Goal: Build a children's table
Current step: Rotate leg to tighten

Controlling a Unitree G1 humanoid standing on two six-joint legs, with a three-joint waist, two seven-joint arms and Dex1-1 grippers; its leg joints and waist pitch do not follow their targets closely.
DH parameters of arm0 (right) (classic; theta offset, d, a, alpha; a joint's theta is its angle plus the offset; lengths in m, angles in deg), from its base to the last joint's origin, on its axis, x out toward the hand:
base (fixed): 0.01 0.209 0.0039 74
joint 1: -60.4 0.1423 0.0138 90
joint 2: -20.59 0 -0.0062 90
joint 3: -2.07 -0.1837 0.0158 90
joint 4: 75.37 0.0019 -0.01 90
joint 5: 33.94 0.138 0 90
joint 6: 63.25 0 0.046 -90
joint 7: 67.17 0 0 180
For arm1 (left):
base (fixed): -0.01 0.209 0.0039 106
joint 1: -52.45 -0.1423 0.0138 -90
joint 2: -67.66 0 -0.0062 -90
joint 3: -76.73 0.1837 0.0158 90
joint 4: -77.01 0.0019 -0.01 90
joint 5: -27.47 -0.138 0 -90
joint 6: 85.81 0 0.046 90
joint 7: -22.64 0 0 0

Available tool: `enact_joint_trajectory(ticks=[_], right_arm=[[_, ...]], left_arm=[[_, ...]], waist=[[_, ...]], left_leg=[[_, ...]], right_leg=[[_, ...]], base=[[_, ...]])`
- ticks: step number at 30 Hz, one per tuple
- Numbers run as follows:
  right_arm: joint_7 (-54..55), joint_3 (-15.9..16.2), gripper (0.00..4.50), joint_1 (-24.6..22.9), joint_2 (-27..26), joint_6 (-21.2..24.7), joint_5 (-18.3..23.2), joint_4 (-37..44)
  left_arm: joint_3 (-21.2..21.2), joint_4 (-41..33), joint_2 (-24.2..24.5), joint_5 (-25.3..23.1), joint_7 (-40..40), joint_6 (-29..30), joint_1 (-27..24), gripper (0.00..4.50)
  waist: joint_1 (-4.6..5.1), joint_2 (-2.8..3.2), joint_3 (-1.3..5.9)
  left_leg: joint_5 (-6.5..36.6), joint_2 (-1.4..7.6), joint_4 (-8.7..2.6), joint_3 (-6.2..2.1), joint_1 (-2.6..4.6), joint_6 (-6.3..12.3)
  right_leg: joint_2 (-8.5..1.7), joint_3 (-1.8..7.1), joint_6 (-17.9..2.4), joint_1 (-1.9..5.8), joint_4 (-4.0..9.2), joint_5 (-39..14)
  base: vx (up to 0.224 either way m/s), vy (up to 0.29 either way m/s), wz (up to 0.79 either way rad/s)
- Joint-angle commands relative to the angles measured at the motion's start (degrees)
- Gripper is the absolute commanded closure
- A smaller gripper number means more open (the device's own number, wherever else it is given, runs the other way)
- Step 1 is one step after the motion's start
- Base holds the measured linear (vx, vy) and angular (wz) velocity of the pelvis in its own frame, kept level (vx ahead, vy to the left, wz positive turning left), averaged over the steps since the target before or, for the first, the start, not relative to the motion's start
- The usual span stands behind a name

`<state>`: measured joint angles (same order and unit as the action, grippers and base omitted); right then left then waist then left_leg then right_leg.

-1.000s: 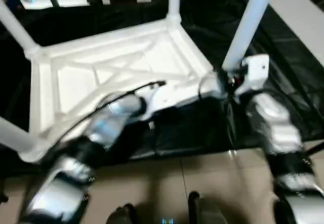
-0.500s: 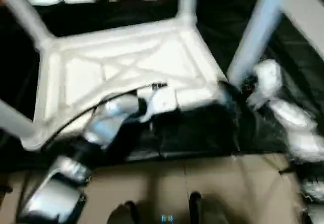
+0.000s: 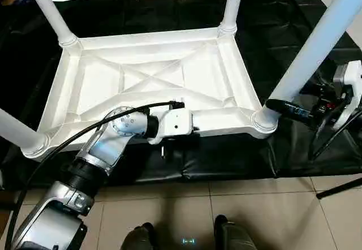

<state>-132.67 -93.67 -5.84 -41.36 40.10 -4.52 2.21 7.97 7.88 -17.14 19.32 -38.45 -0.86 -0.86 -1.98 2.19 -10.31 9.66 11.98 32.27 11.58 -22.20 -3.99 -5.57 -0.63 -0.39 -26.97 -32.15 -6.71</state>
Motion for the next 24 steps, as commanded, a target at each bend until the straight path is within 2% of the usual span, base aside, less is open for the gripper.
enact_joint_trajectory(ticks=[1,5,8,11,13,14,16,17,20,24], right_arm=[[-1.52,1.34,1.07,-1.02,0.55,0.07,-0.96,0.28],[-1.52,3.60,1.07,-1.19,-0.26,-2.16,-4.28,-1.58],[1.78,3.40,1.07,0.14,-2.60,-4.69,-6.20,-3.80],[3.78,2.37,1.42,1.34,-4.82,-5.63,-5.90,-4.82],[4.31,2.55,1.44,1.34,-5.32,-5.86,-6.26,-5.10],[4.97,2.88,1.79,1.18,-5.68,-6.30,-6.94,-5.41],[5.35,3.25,1.84,0.81,-6.10,-6.99,-7.65,-5.67],[5.45,3.40,1.87,0.29,-6.58,-7.29,-8.06,-5.57],[6.77,3.29,2.27,0.02,-7.44,-7.76,-8.80,-5.79],[12.47,3.60,2.46,-0.50,-9.83,-7.11,-10.68,-5.97]], left_arm=[[2.61,-0.63,-0.32,0.78,-1.82,-0.45,-1.91,4.50],[2.52,-1.30,-0.10,0.80,-2.37,-0.32,-2.38,4.50],[2.47,-1.52,0.07,0.84,-2.53,-0.26,-2.52,4.50],[2.45,-1.54,0.12,0.82,-2.60,-0.29,-2.51,4.50],[2.49,-1.58,0.17,0.77,-2.66,-0.23,-2.52,4.50],[2.56,-1.65,0.22,0.73,-2.78,-0.18,-2.56,4.50],[2.64,-1.86,0.27,0.74,-3.01,0.03,-2.69,4.50],[2.71,-2.04,0.38,0.75,-3.28,0.17,-2.86,4.50],[2.69,-2.07,0.44,0.69,-3.35,0.34,-2.93,4.50],[2.74,-1.45,-0.04,-0.18,-2.17,1.70,-2.79,4.50]], waist=[[0.13,-2.03,4.40],[0.14,-2.05,4.49],[0.23,-2.05,4.49],[0.28,-1.80,4.47],[0.20,-1.69,4.41],[0.14,-1.64,4.46],[0.18,-1.72,4.54],[0.22,-1.45,4.45],[0.30,-1.61,4.38],[0.53,-1.52,4.30]], left_leg=[[8.77,0.15,-2.83,0.52,0.66,9.69],[7.28,0.18,-2.73,0.50,0.61,10.14],[6.78,0.06,-2.65,0.58,0.55,10.30],[7.31,0.05,-2.76,0.54,0.67,9.83],[7.77,0.14,-2.83,0.56,0.83,9.62],[7.68,0.17,-2.81,0.57,0.86,9.56],[7.20,0.12,-2.77,0.56,0.77,9.65],[7.53,0.10,-2.82,0.52,0.72,9.66],[8.62,0.07,-2.89,0.54,0.70,9.16],[9.32,0.05,-3.08,0.45,0.70,8.25]], right_leg=[[-0.58,0.47,-13.66,4.02,2.68,-13.84],[-0.56,0.44,-14.01,3.99,2.47,-12.42],[-0.58,0.42,-14.28,3.97,2.45,-11.95],[-0.57,0.39,-14.24,3.94,2.51,-12.87],[-0.50,0.42,-14.29,3.92,2.54,-12.88],[-0.47,0.43,-14.45,3.93,2.46,-12.28],[-0.45,0.40,-14.67,4.05,2.29,-11.02],[-0.51,0.36,-14.75,4.04,2.35,-11.20],[-0.53,0.40,-14.45,4.03,2.54,-12.64],[-0.54,0.40,-13.98,3.97,2.67,-13.79]], base=[[0.000,0.000,0.00],[0.000,0.000,0.00],[0.000,0.000,0.00],[0.000,0.000,0.00],[0.000,0.000,0.00],[0.000,0.000,0.00],[0.000,0.000,0.00],[0.000,0.000,0.00],[0.000,0.000,0.00],[0.000,0.000,0.00]])
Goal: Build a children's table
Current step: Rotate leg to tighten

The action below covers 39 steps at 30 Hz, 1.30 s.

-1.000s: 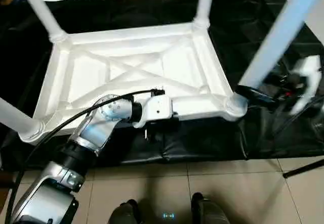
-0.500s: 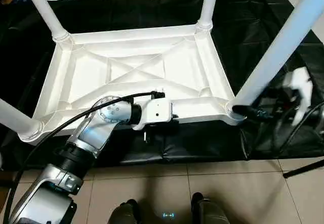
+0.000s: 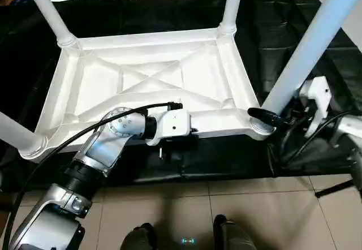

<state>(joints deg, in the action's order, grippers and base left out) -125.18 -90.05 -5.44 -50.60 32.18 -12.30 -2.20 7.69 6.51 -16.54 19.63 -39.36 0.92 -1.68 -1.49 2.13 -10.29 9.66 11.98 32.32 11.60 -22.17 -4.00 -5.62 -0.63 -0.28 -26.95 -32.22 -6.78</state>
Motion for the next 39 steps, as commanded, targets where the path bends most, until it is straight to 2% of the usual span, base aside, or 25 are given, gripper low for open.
enact_joint_trajectory(ticks=[1,3,6,7,8,10,11,14,15,17,18,21,23,24,25,26,27,28,29,30,31,32,33,35,39], right_arm=[[7.15,-0.10,2.58,-0.97,-1.43,1.25,-3.53,-1.80],[14.81,-0.56,2.60,-0.77,-4.25,2.69,-5.89,-3.37],[20.57,-1.23,2.62,-0.19,-6.19,3.74,-7.29,-5.02],[35.72,-3.58,2.62,2.57,-11.28,3.60,-10.18,-11.72],[35.72,-3.58,2.62,2.57,-11.28,3.60,-10.18,-11.72],[49.77,-7.15,2.62,7.76,-16.41,-0.80,-9.87,-21.95],[53.92,-8.25,2.62,9.96,-17.82,-2.85,-9.37,-25.77],[58.73,-9.34,2.63,12.63,-19.12,-4.77,-9.03,-29.95],[63.82,-10.12,2.63,16.15,-20.38,-6.92,-9.34,-34.31],[64.71,-10.24,2.63,17.58,-20.93,-7.79,-9.81,-35.42],[64.35,-10.15,2.63,18.01,-21.11,-8.30,-10.04,-35.46],[62.00,-9.51,2.63,18.92,-21.41,-10.04,-10.66,-36.07],[48.28,-6.13,2.63,16.89,-20.83,-11.24,-9.90,-31.52],[48.28,-6.13,2.63,16.89,-20.83,-11.24,-9.90,-31.52],[39.29,-3.32,2.63,13.21,-19.26,-12.10,-8.80,-25.51],[34.01,-1.38,2.28,10.88,-18.17,-13.24,-8.06,-22.08],[33.95,-1.36,2.28,10.85,-18.15,-13.25,-8.05,-22.05],[29.61,0.03,1.93,6.97,-15.79,-13.23,-6.57,-16.08],[29.61,0.03,1.93,6.97,-15.79,-13.23,-6.57,-16.08],[22.57,0.68,1.91,-0.68,-9.69,-12.63,-3.01,-4.68],[22.57,0.68,1.84,-0.68,-9.69,-12.63,-3.01,-4.68],[18.95,0.46,1.60,-4.30,-6.49,-12.27,-1.20,0.52],[16.36,-0.09,1.53,-6.28,-4.87,-12.05,-0.37,3.29],[13.78,-1.29,1.45,-8.65,-3.21,-11.32,1.54,6.86],[9.77,-4.91,1.08,-13.23,0.13,-9.85,4.53,14.13]], left_arm=[[3.05,0.27,-0.92,-0.88,-0.63,0.29,-1.87,4.50],[3.35,1.23,-1.84,-2.14,1.12,1.94,-1.48,4.50],[3.44,1.94,-2.72,-2.74,2.43,2.89,-1.14,4.50],[4.52,4.27,-5.27,-5.18,6.09,4.93,0.33,4.50],[4.52,4.27,-5.27,-5.18,6.09,4.93,0.33,4.50],[5.23,9.01,-10.03,-7.98,13.36,5.35,3.43,4.50],[5.50,10.96,-11.80,-9.03,16.28,4.75,4.81,4.50],[6.00,13.02,-13.67,-9.98,18.47,3.96,6.36,4.50],[6.65,15.22,-15.83,-10.80,20.27,2.84,8.19,4.50],[6.73,15.87,-16.40,-11.19,20.78,2.41,8.74,4.50],[6.73,15.94,-16.38,-11.34,20.88,2.14,8.80,4.50],[6.61,16.27,-15.93,-11.87,20.91,0.76,8.68,4.50],[6.42,15.73,-13.86,-11.36,19.85,-3.88,7.51,4.50],[6.42,15.73,-13.86,-11.36,19.85,-3.88,7.51,4.50],[6.08,15.62,-12.58,-10.48,18.88,-7.29,6.67,4.50],[5.88,15.94,-11.89,-9.89,18.43,-9.65,6.27,4.50],[5.88,15.95,-11.88,-9.88,18.42,-9.67,6.27,4.50],[5.32,15.93,-10.88,-9.66,18.70,-10.57,5.70,4.50],[5.32,15.93,-10.88,-9.66,18.70,-10.57,5.70,4.50],[4.07,15.64,-8.83,-8.78,17.96,-11.96,4.71,4.50],[4.07,15.64,-8.83,-8.78,17.96,-11.96,4.71,4.50],[3.61,15.45,-7.85,-8.38,17.29,-12.67,4.35,4.50],[3.40,15.47,-7.27,-8.08,16.79,-13.39,4.19,4.50],[3.21,15.61,-6.72,-7.87,16.43,-14.10,4.17,4.50],[3.34,17.32,-5.69,-7.84,15.46,-16.64,4.88,4.50]], waist=[[0.08,-1.22,4.28],[0.47,-1.27,4.11],[1.19,-1.20,4.00],[1.48,-0.96,3.92],[1.83,-0.88,3.81],[2.11,-0.84,3.88],[2.26,-0.98,3.76],[2.47,-0.67,3.66],[2.44,-0.78,3.84],[2.52,-0.72,3.74],[2.66,-1.25,3.82],[2.55,-1.02,4.08],[2.46,-1.15,4.28],[2.38,-1.26,4.46],[2.16,-1.33,4.52],[1.87,-1.27,4.69],[1.93,-1.41,4.72],[1.61,-1.18,4.73],[1.26,-1.29,4.97],[1.06,-0.80,4.92],[0.72,-1.13,4.96],[0.04,-1.07,5.37],[0.04,-0.97,5.55],[-0.06,-0.04,5.75],[-0.68,-0.03,6.20]], left_leg=[[9.70,0.07,-3.17,0.40,0.72,8.04],[11.26,-0.08,-3.41,0.29,0.50,6.51],[14.21,-0.18,-3.70,0.18,0.73,4.19],[15.28,-0.18,-3.81,0.11,0.76,3.34],[17.07,-0.38,-4.03,-0.07,0.74,1.90],[18.80,-0.34,-4.03,-0.10,1.05,1.05],[21.75,-0.77,-3.99,-0.23,1.34,0.09],[24.09,-0.77,-4.21,-0.38,1.51,0.62],[24.75,-0.73,-4.41,-0.41,1.49,0.84],[25.83,-0.73,-4.51,-0.44,1.60,0.83],[26.23,-0.78,-4.44,-0.38,1.54,1.02],[24.96,-0.63,-4.73,-0.60,0.98,2.27],[23.66,-0.56,-4.65,-0.46,0.73,3.16],[23.21,-0.60,-4.60,-0.39,0.69,3.65],[22.74,-0.54,-4.46,-0.19,0.72,4.85],[20.47,-0.29,-4.32,0.05,0.83,5.87],[19.73,-0.30,-4.36,0.02,0.57,6.19],[18.86,-0.35,-4.24,-0.02,0.63,6.46],[17.69,-0.03,-3.96,0.37,1.03,7.38],[17.00,-0.16,-3.83,0.63,1.11,7.50],[16.58,-0.08,-3.72,0.58,1.16,7.85],[13.73,0.04,-3.43,0.93,1.47,9.75],[12.21,0.08,-3.32,0.93,1.24,10.36],[8.20,-0.04,-3.18,0.53,0.30,11.36],[5.58,0.02,-2.53,0.68,0.78,13.70]], right_leg=[[-0.49,0.39,-14.06,3.93,2.79,-14.16],[-0.51,0.32,-13.01,3.92,3.12,-16.76],[-0.45,0.23,-11.45,3.58,3.70,-21.13],[-0.51,0.22,-11.04,3.44,3.79,-22.42],[-0.47,0.02,-10.15,3.28,4.09,-25.38],[-0.57,0.04,-9.49,3.04,4.35,-26.85],[-0.35,-0.40,-8.20,2.89,4.87,-29.98],[-0.37,-0.85,-6.91,2.52,5.27,-31.32],[-0.41,-1.07,-6.68,2.75,5.40,-30.47],[-0.36,-1.24,-6.90,2.61,5.56,-29.81],[-0.27,-1.29,-6.82,2.68,5.62,-29.79],[-0.68,-1.31,-7.25,3.31,5.37,-27.57],[-0.68,-1.14,-8.33,3.58,5.08,-24.44],[-0.57,-1.14,-8.64,3.74,4.97,-23.35],[-0.57,-1.01,-9.47,3.82,4.98,-21.81],[-0.76,-0.61,-10.72,3.77,4.59,-19.45],[-0.71,-0.61,-10.90,4.06,4.49,-18.80],[-0.64,-0.61,-10.87,4.32,4.43,-18.17],[-0.72,-0.29,-11.77,3.88,4.34,-16.26],[-0.63,-0.13,-12.51,3.84,4.25,-15.85],[-0.58,-0.07,-12.19,4.08,4.27,-15.48],[-0.51,0.26,-12.68,4.14,3.82,-12.21],[-0.52,0.21,-13.29,4.21,3.43,-10.76],[-0.71,-0.15,-13.67,4.68,2.82,-8.47],[-0.50,0.02,-15.05,4.73,2.29,-3.13]], base=[[0.000,0.000,0.00],[0.000,0.000,0.00],[0.000,0.000,0.00],[0.000,0.000,0.00],[0.000,0.000,0.00],[-0.030,0.005,-0.01],[-0.059,0.010,-0.01],[-0.020,0.005,0.00],[0.000,0.000,0.00],[0.000,0.000,0.00],[0.000,0.000,0.00],[0.000,0.000,0.00],[0.000,0.000,0.00],[0.000,0.000,0.00],[0.000,0.000,0.00],[0.000,0.000,0.00],[0.000,0.000,0.00],[0.056,-0.024,0.06],[0.056,-0.024,0.06],[0.069,-0.028,0.11],[0.075,-0.026,0.15],[0.075,-0.026,0.15],[0.087,-0.016,0.13],[0.069,-0.006,-0.02],[0.045,-0.003,0.01]])
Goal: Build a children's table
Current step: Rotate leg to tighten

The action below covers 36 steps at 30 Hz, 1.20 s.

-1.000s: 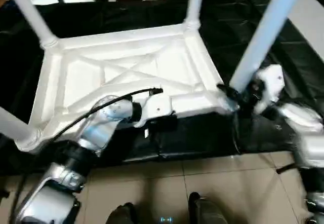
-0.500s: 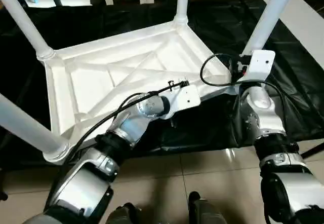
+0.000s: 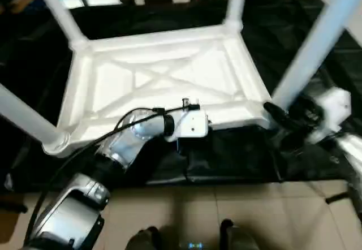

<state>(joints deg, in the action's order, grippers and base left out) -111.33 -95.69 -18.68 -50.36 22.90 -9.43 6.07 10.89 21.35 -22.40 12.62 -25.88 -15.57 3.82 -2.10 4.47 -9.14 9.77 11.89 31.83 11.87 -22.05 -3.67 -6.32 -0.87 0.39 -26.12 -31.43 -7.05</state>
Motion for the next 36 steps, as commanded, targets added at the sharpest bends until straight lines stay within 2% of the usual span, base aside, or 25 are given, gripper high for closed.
enact_joint_trajectory(ticks=[1,3,4,7,8,9,10,11,12,13,14,15,16,21,23,24,25,26,27,28,29,31,33,35,36], right_arm=[[-4.01,-0.68,1.04,-1.01,0.72,0.23,2.12,7.45],[-2.64,-2.12,0.98,-2.06,1.50,0.73,2.17,8.60],[0.20,-3.51,0.86,-3.16,1.68,1.22,1.79,9.61],[2.10,-4.36,0.56,-4.79,1.94,2.47,2.44,11.61],[3.78,-5.03,0.50,-6.60,1.54,4.09,2.90,13.77],[3.78,-5.03,0.39,-6.60,1.54,4.09,2.90,13.77],[5.63,-5.72,0.39,-8.06,0.60,4.96,2.23,15.43],[7.86,-6.28,0.19,-9.18,-0.56,5.68,1.35,16.70],[8.93,-6.46,0.13,-9.58,-1.31,5.82,1.08,17.27],[9.55,-6.64,0.08,-9.86,-1.80,6.15,1.00,17.80],[10.33,-6.67,0.03,-10.12,-2.26,6.47,0.63,18.37],[10.89,-6.50,0.03,-10.36,-2.58,6.70,0.23,18.92],[11.47,-6.13,0.03,-10.80,-2.98,6.63,-0.13,19.87],[13.09,-3.75,0.03,-12.93,-5.16,8.45,1.49,25.27],[13.00,-3.16,0.00,-13.37,-5.57,8.73,1.23,26.10],[12.75,-2.85,0.00,-13.47,-5.75,8.98,1.27,26.23],[12.64,-2.79,0.00,-13.32,-5.89,8.91,1.18,26.08],[12.30,-3.00,0.00,-12.82,-5.99,8.75,1.48,25.60],[12.01,-3.28,0.00,-12.48,-5.91,8.53,1.59,25.27],[11.58,-3.75,0.00,-12.05,-5.62,8.16,1.67,24.78],[11.35,-3.99,0.00,-11.89,-5.41,7.98,1.71,24.57],[10.03,-5.02,0.00,-11.55,-4.53,8.69,3.11,24.29],[7.89,-6.14,0.00,-11.34,-3.17,9.38,4.88,23.96],[7.17,-6.75,0.00,-11.26,-2.47,9.43,5.21,23.79],[6.78,-8.25,0.00,-11.03,-1.35,9.07,5.11,22.95]], left_arm=[[0.20,3.66,0.10,-1.09,2.16,-1.19,0.04,4.50],[0.27,5.12,-0.43,-1.46,2.76,-2.54,1.12,4.50],[0.60,6.74,-1.39,-2.08,3.68,-4.20,2.54,4.50],[1.07,8.43,-2.33,-2.49,4.39,-5.50,4.05,4.50],[1.36,10.62,-3.62,-2.80,5.23,-6.68,6.00,4.50],[1.36,10.62,-3.62,-2.80,5.23,-6.68,6.00,4.50],[1.63,12.63,-4.63,-3.19,5.82,-8.14,7.74,4.50],[1.79,14.34,-5.59,-3.48,6.41,-9.26,9.36,4.50],[1.67,15.29,-6.22,-3.28,6.44,-9.58,10.15,4.50],[1.52,16.25,-6.69,-3.12,6.47,-9.99,10.75,4.50],[1.68,17.15,-6.85,-3.70,7.27,-10.28,11.37,4.50],[1.92,18.02,-6.94,-4.35,8.01,-10.79,11.99,4.50],[1.77,19.25,-7.23,-4.59,8.82,-11.46,12.66,4.50],[-0.01,23.34,-7.45,-3.86,11.71,-13.55,14.98,4.50],[-1.15,23.72,-7.56,-2.30,10.88,-13.65,15.13,3.98],[-2.29,23.33,-7.81,-0.30,9.04,-13.31,14.86,3.85],[-3.08,22.81,-7.96,1.01,8.00,-13.36,14.60,3.78],[-3.90,21.57,-7.96,2.64,6.24,-13.64,14.07,3.67],[-4.13,21.13,-7.89,3.13,5.53,-13.94,13.91,3.53],[-4.26,20.73,-7.70,3.38,5.05,-14.35,13.84,3.43],[-4.26,20.68,-7.59,3.36,4.94,-14.55,13.86,3.37],[-4.09,21.16,-7.08,2.60,5.18,-14.93,14.35,3.31],[-4.11,21.60,-6.66,2.08,5.67,-14.91,14.74,3.00],[-4.05,22.02,-6.43,1.62,6.41,-15.41,15.06,2.92],[-4.50,22.11,-6.32,2.00,6.67,-15.68,15.38,2.83]], waist=[[0.02,-2.30,5.07],[-0.01,-2.32,5.04],[-0.08,-2.39,4.89],[-0.11,-2.61,4.54],[-0.15,-2.30,4.40],[-0.26,-2.36,4.37],[-0.48,-2.06,4.50],[-0.41,-2.08,4.44],[-0.64,-1.67,4.48],[-0.76,-1.79,4.61],[-0.92,-1.56,4.61],[-0.88,-1.81,4.67],[-0.90,-1.59,4.72],[-0.96,-1.61,4.99],[-1.02,-1.76,4.95],[-1.06,-2.21,5.05],[-1.05,-2.13,5.05],[-1.02,-2.10,5.08],[-0.95,-2.67,5.10],[-1.01,-2.41,5.00],[-0.87,-2.71,4.92],[-0.78,-2.62,4.81],[-0.80,-2.66,4.81],[-0.82,-2.61,4.87],[-0.80,-2.57,4.87]], left_leg=[[4.92,0.00,-2.02,0.31,0.44,13.61],[4.93,0.00,-2.04,0.33,0.45,13.45],[6.31,0.08,-2.13,0.43,0.69,12.83],[9.58,-0.03,-2.42,0.42,0.60,10.70],[11.42,0.06,-2.60,0.36,0.76,9.57],[11.95,0.03,-2.60,0.45,0.90,9.26],[12.86,0.12,-2.61,0.58,1.34,8.72],[12.82,0.07,-2.61,0.54,1.15,8.52],[12.77,0.03,-2.60,0.70,1.22,8.13],[12.72,0.08,-2.63,0.67,1.25,8.02],[12.55,0.02,-2.67,0.60,1.01,7.85],[12.07,0.00,-2.65,0.65,0.90,8.12],[11.52,0.02,-2.63,0.58,0.77,8.31],[8.57,-0.15,-2.30,0.43,0.31,10.11],[8.36,-0.16,-2.32,0.40,0.16,10.28],[8.04,-0.20,-2.28,0.39,0.09,10.37],[7.89,-0.20,-2.25,0.43,0.06,10.61],[7.27,-0.19,-2.18,0.38,0.02,10.99],[7.03,-0.17,-2.17,0.49,-0.02,11.30],[6.88,-0.12,-2.16,0.44,-0.15,11.60],[7.12,-0.09,-2.15,0.44,-0.24,11.97],[7.65,-0.07,-2.09,0.52,0.01,12.14],[7.30,-0.01,-2.08,0.42,0.02,12.28],[6.57,-0.05,-1.95,0.44,0.00,12.47],[6.38,-0.06,-1.92,0.47,-0.01,12.59]], right_leg=[[0.16,0.18,-15.84,4.06,1.39,-2.68],[0.08,0.06,-15.33,3.98,1.56,-4.67],[0.01,0.11,-14.91,3.78,1.95,-7.46],[0.00,0.18,-12.37,3.52,2.71,-14.53],[-0.04,0.19,-11.69,3.25,2.92,-17.11],[0.09,0.25,-11.13,3.08,3.13,-17.83],[0.07,0.32,-10.81,2.77,3.30,-18.05],[0.17,0.34,-10.70,2.78,3.24,-17.63],[0.24,0.30,-10.50,2.63,3.26,-16.51],[0.14,0.25,-10.59,2.68,3.13,-15.87],[0.09,0.08,-10.71,2.89,2.88,-14.83],[0.10,-0.01,-10.43,2.89,2.90,-13.98],[-0.09,-0.07,-10.57,3.04,2.72,-13.05],[-0.15,-0.29,-10.99,3.29,2.16,-7.58],[-0.33,-0.32,-11.01,3.42,2.05,-7.19],[-0.49,-0.30,-11.24,3.57,1.85,-7.07],[-0.47,-0.28,-11.35,3.52,1.88,-6.95],[-0.49,-0.34,-11.53,3.57,1.73,-6.36],[-0.50,-0.33,-11.72,3.56,1.77,-6.22],[-0.61,-0.33,-12.05,3.57,1.66,-6.37],[-0.61,-0.39,-11.87,3.59,1.70,-6.93],[-0.55,-0.27,-11.23,3.41,1.85,-8.67],[-0.56,-0.23,-11.13,3.52,1.75,-8.71],[-0.51,-0.22,-11.07,3.54,1.70,-8.06],[-0.48,-0.26,-11.13,3.46,1.70,-7.74]], base=[[0.000,0.000,0.00],[0.000,0.000,0.00],[0.000,0.000,0.00],[0.000,0.000,0.00],[0.000,0.000,0.00],[0.000,0.000,0.00],[0.000,0.000,0.00],[0.000,0.000,0.00],[0.000,0.000,0.00],[0.000,0.000,0.00],[0.000,0.000,0.00],[0.000,0.000,0.00],[0.000,0.000,0.00],[0.000,0.000,0.00],[0.000,0.000,0.00],[0.000,0.000,0.00],[0.000,0.000,0.00],[0.000,0.000,0.00],[0.000,0.000,0.00],[0.000,0.000,0.00],[0.000,0.000,0.00],[0.000,0.000,0.00],[0.000,0.000,0.00],[0.000,0.000,0.00],[0.000,0.000,0.00]])
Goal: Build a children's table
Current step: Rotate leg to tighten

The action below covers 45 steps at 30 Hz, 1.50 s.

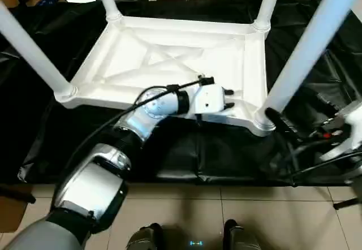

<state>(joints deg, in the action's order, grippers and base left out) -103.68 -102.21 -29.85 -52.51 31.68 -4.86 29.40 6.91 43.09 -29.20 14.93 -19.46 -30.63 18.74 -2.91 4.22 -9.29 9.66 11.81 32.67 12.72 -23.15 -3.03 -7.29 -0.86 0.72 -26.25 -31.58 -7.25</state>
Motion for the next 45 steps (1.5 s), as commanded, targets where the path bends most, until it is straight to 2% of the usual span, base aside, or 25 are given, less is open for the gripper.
enact_joint_trajectory(ticks=[1,3,5,6,10,12,14,15,16,17,18,19,20,22,23,24,25,26,28,32,33,35,36,39,45], right_arm=[[-0.80,-2.37,0.00,0.24,1.15,0.18,0.45,-0.79],[-0.38,-4.83,0.00,0.42,2.14,-0.40,0.26,-2.21],[-2.08,-7.84,0.00,-1.17,3.52,0.23,2.10,-2.37],[-2.08,-7.84,0.00,-1.17,3.52,0.23,2.10,-2.37],[-8.05,-11.26,0.00,-7.47,6.17,6.66,10.44,1.52],[-11.46,-14.33,0.00,-12.25,7.48,10.47,15.48,3.92],[-12.13,-15.42,0.00,-13.69,7.71,11.91,17.20,4.87],[-12.79,-16.30,0.00,-15.08,8.10,13.32,18.84,6.06],[-13.36,-17.43,0.00,-17.01,8.69,15.53,21.53,8.10],[-13.27,-17.76,0.00,-17.64,8.86,16.45,22.75,9.01],[-12.25,-17.44,0.00,-18.35,8.85,17.63,24.88,11.38],[-11.75,-17.21,0.00,-18.37,8.75,17.84,25.39,11.99],[-8.85,-15.66,0.00,-17.13,7.87,18.24,26.35,13.15],[-5.27,-10.13,0.00,-13.77,6.10,18.48,24.24,14.87],[-4.74,-9.38,0.00,-13.16,5.69,18.58,23.66,14.87],[-2.42,-5.39,0.00,-9.76,3.51,18.52,19.21,13.84],[-1.65,-3.45,0.00,-7.83,2.40,18.17,16.57,12.62],[-0.58,-1.44,0.00,-5.47,1.00,17.38,13.44,10.58],[0.57,1.21,0.00,-1.93,-0.94,16.66,10.55,7.64],[1.53,5.57,0.00,6.50,-4.24,13.46,6.41,-0.63],[2.09,5.85,0.00,7.48,-4.43,12.93,6.09,-1.76],[3.53,5.87,0.00,9.84,-5.00,11.25,4.67,-4.78],[4.12,5.21,0.00,12.10,-5.94,10.03,3.32,-7.93],[3.97,4.41,0.00,14.27,-5.91,8.58,1.37,-11.51],[6.21,1.12,0.00,16.02,-3.47,4.67,-1.78,-17.61]], left_arm=[[-0.79,0.23,0.47,0.08,0.09,-0.62,0.50,2.68],[-2.60,-1.31,0.23,3.16,-1.63,0.42,0.12,2.68],[-7.30,-6.05,0.58,10.38,-5.10,6.92,-2.04,2.68],[-7.30,-6.05,0.58,10.38,-5.10,6.92,-2.04,2.68],[-13.17,-17.69,3.65,19.51,-6.09,19.80,-8.22,2.68],[-15.84,-28.00,5.90,23.80,-4.75,30.22,-14.30,2.68],[-16.82,-31.96,6.52,24.78,-3.63,34.63,-16.65,2.68],[-17.46,-35.66,7.19,25.17,-2.47,37.91,-18.98,2.68],[-18.69,-41.72,7.92,25.78,-0.29,42.32,-22.75,2.68],[-19.42,-44.39,8.00,26.13,0.97,43.87,-24.38,2.68],[-21.75,-50.81,7.33,24.49,5.34,45.18,-28.35,2.68],[-22.46,-52.53,7.02,23.81,6.64,45.34,-29.37,2.68],[-23.43,-56.70,7.50,26.78,7.73,49.82,-31.14,2.68],[-25.62,-62.66,9.52,37.61,7.85,57.74,-33.49,2.68],[-26.11,-63.17,9.71,38.44,7.91,58.55,-33.74,2.68],[-29.10,-64.13,10.03,39.39,9.28,59.77,-34.88,2.68],[-30.74,-64.19,10.10,37.05,10.58,59.61,-35.68,2.68],[-31.27,-63.32,11.31,33.69,10.94,59.83,-36.59,2.68],[-32.15,-62.50,12.64,29.20,12.69,60.95,-37.74,2.68],[-33.96,-59.35,14.31,23.87,19.73,60.62,-37.66,2.68],[-34.07,-59.39,14.65,24.84,20.80,61.27,-37.53,2.68],[-34.65,-59.19,15.00,26.79,23.33,61.92,-36.65,2.68],[-35.91,-58.56,14.63,26.76,24.88,61.89,-35.45,2.68],[-37.66,-58.34,13.65,26.38,25.27,62.12,-34.52,2.68],[-38.18,-58.90,14.44,26.69,26.06,63.25,-34.78,2.68]], waist=[[-0.01,-2.35,5.07],[-0.26,-2.30,5.13],[-0.61,-1.69,5.16],[-0.55,-1.87,5.12],[-0.76,-1.53,5.09],[-0.63,-1.12,5.25],[-0.44,-1.05,5.12],[-0.40,-0.63,5.19],[-0.44,-0.83,4.97],[-0.50,-0.70,4.91],[-0.39,-0.31,4.73],[-0.20,-0.43,4.71],[-0.09,-0.89,4.59],[-0.07,-1.07,4.62],[0.21,-0.66,4.36],[0.25,-1.51,4.49],[0.35,-1.49,4.52],[0.78,-1.76,4.53],[1.04,-1.79,4.78],[1.16,-1.69,5.45],[1.13,-1.55,5.56],[0.85,-1.75,5.69],[0.81,-1.61,5.74],[0.69,-1.51,5.85],[0.01,-1.73,6.39]], left_leg=[[6.34,0.03,-2.75,-0.38,1.14,11.88],[5.47,-0.04,-2.64,-0.26,1.20,11.81],[5.09,-0.05,-2.53,-0.29,1.15,12.14],[5.21,0.01,-2.55,-0.24,1.15,12.25],[6.59,0.07,-2.43,-0.33,1.08,13.07],[7.62,0.31,-2.63,-0.55,1.10,12.60],[8.06,0.37,-2.72,-0.51,1.18,12.42],[8.69,0.59,-2.85,-0.59,1.50,11.63],[9.00,0.57,-2.84,-0.64,1.25,11.45],[9.59,0.80,-3.10,-0.81,1.24,10.92],[11.09,0.76,-3.23,-0.75,1.37,10.36],[11.53,0.89,-3.38,-0.96,1.25,9.93],[13.13,0.68,-3.47,-0.76,1.42,8.52],[13.80,0.32,-3.49,-1.02,1.56,6.39],[13.62,0.13,-3.82,-1.03,1.34,5.53],[14.43,0.17,-3.65,-1.05,1.59,4.29],[14.08,0.05,-3.68,-0.87,1.65,4.10],[13.91,-0.09,-3.81,-1.01,1.13,3.61],[13.46,-0.10,-3.72,-0.99,1.36,3.19],[11.66,-0.17,-3.39,-1.11,1.36,3.27],[11.37,-0.13,-3.47,-1.28,1.21,3.10],[10.91,-0.09,-3.20,-0.97,1.68,3.48],[10.36,-0.20,-3.08,-0.95,1.47,3.77],[10.80,-0.34,-2.67,-0.78,1.63,4.05],[6.11,-0.39,-2.13,-0.83,1.35,6.54]], right_leg=[[0.47,-0.26,-11.60,3.64,1.81,-7.42],[0.48,-0.20,-12.67,3.64,1.66,-6.27],[0.36,-0.23,-14.15,3.79,1.38,-4.81],[0.35,-0.24,-14.40,3.87,1.38,-4.62],[0.35,-0.28,-15.82,4.12,1.33,-5.57],[0.26,-0.40,-15.41,4.41,1.48,-8.14],[0.56,-0.47,-15.21,4.02,1.84,-9.41],[0.59,-0.51,-15.01,4.04,1.91,-10.41],[0.52,-0.49,-14.78,3.97,2.08,-11.07],[0.42,-0.47,-14.35,4.25,2.02,-11.77],[0.61,-0.56,-13.33,3.78,2.40,-14.38],[0.49,-0.62,-12.85,4.05,2.54,-14.91],[0.57,-0.66,-11.16,3.63,2.92,-18.71],[0.49,-0.63,-9.41,3.24,2.86,-22.76],[0.73,-0.63,-8.71,2.96,3.04,-24.16],[0.93,-0.65,-7.62,2.73,3.00,-25.16],[1.01,-0.60,-7.39,2.51,3.15,-24.89],[1.03,-0.66,-6.35,2.86,3.15,-24.99],[1.09,-0.46,-4.93,2.69,3.16,-24.43],[1.23,-0.44,-6.21,2.81,2.39,-19.43],[1.04,-0.46,-6.85,3.15,2.09,-18.60],[1.22,-0.23,-8.10,2.81,2.10,-15.92],[1.23,-0.24,-9.19,2.95,1.76,-14.00],[1.32,-0.20,-10.39,2.95,1.58,-12.67],[1.28,-0.24,-13.14,3.61,0.73,-6.42]], base=[[0.000,0.000,0.00],[0.000,0.000,0.00],[0.000,0.000,0.00],[0.000,0.000,0.00],[0.000,0.000,0.00],[0.000,0.000,0.00],[0.000,0.000,0.00],[0.000,0.000,0.00],[0.000,0.000,0.00],[0.000,0.000,0.00],[0.000,0.000,0.00],[0.000,0.000,0.00],[0.000,0.000,0.00],[0.000,0.000,0.00],[0.000,0.000,0.00],[0.000,0.000,0.00],[0.000,0.000,0.00],[0.000,0.000,0.00],[0.000,0.000,0.00],[0.000,0.000,0.00],[0.000,0.000,0.00],[0.000,0.000,0.00],[0.000,0.000,0.00],[0.000,0.000,0.00],[0.000,0.000,0.00]])
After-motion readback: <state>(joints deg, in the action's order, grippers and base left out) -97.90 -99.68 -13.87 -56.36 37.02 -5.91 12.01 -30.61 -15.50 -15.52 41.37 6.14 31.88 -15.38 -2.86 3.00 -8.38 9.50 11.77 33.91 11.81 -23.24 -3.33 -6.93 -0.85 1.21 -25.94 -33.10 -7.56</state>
